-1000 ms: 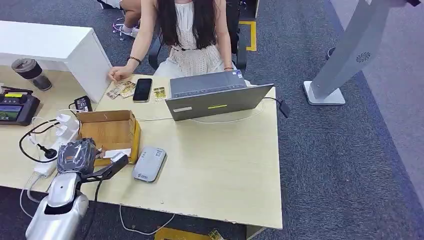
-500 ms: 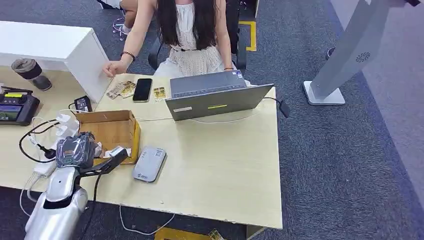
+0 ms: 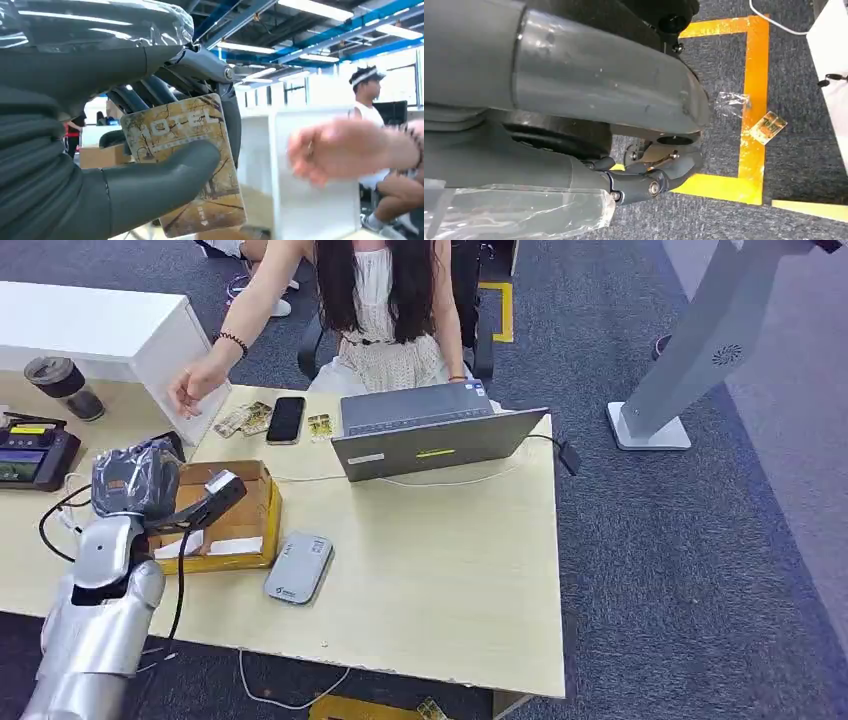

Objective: Pass the card to the sensor for recognition and then transmit it.

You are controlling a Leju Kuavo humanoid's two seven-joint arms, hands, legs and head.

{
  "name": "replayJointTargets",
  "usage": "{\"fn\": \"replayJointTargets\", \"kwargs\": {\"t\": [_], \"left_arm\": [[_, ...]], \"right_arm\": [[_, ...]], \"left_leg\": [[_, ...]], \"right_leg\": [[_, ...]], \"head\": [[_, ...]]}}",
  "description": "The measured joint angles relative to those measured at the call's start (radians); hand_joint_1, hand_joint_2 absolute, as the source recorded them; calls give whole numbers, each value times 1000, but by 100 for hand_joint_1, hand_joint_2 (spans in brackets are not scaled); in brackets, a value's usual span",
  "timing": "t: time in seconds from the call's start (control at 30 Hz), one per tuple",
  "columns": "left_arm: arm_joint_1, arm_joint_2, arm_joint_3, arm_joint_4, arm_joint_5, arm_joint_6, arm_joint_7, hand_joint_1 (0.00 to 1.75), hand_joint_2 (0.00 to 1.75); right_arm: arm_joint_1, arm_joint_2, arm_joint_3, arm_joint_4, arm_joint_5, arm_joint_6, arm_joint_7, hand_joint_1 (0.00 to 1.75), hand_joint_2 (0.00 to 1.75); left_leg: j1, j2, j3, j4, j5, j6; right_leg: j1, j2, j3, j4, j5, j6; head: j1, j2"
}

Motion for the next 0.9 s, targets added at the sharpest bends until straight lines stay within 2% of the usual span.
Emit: {"fn": "replayJointTargets", "kwargs": {"t": [0.1, 0.33, 0.6, 0.63, 0.77, 0.8, 0.9], "left_arm": [[-71, 0, -31, -1, -14, -34, 6, 175, 175], [-240, -1, -119, 34, -42, -96, 43, 175, 175], [-333, 3, -148, 147, -56, -93, 70, 175, 175], [-337, 5, -148, 157, -56, -93, 71, 42, 175], [-345, 15, -149, 196, -61, -77, 79, 42, 175], [-345, 18, -149, 203, -62, -72, 79, 0, 175], [-345, 23, -149, 218, -65, -69, 79, 0, 175]], "right_arm": [[-3, 4, 1, 0, 15, -26, 2, 0, 0], [-15, 10, 12, 0, 23, -30, 3, 0, 0], [-22, 13, 26, 2, 34, -39, 8, 0, 0], [-22, 13, 26, 2, 34, -39, 9, 0, 0], [-22, 16, 28, 3, 34, -53, 10, 0, 0], [-22, 18, 29, 3, 34, -65, 10, 0, 0], [-22, 20, 32, 5, 34, -79, 9, 0, 0]], "left_leg": [[0, 0, 0, 0, 0, 0], [0, 1, 0, 0, 0, 0], [0, 1, 0, 0, 0, 0], [0, 1, 0, 0, 0, 0], [0, 1, 0, 0, 0, 0], [0, 1, 0, 0, 0, 0], [0, 1, 0, 0, 0, 0]], "right_leg": [[0, 0, 0, 0, 0, 0], [0, 1, 0, 0, 0, 0], [0, 1, 0, 0, 0, 0], [0, 1, 0, 0, 0, 0], [0, 1, 0, 0, 0, 0], [0, 1, 0, 0, 0, 0], [0, 1, 0, 0, 0, 0]], "head": [[0, 0], [0, 0], [0, 0], [0, 0], [1, 0], [0, 0], [1, 0]]}}
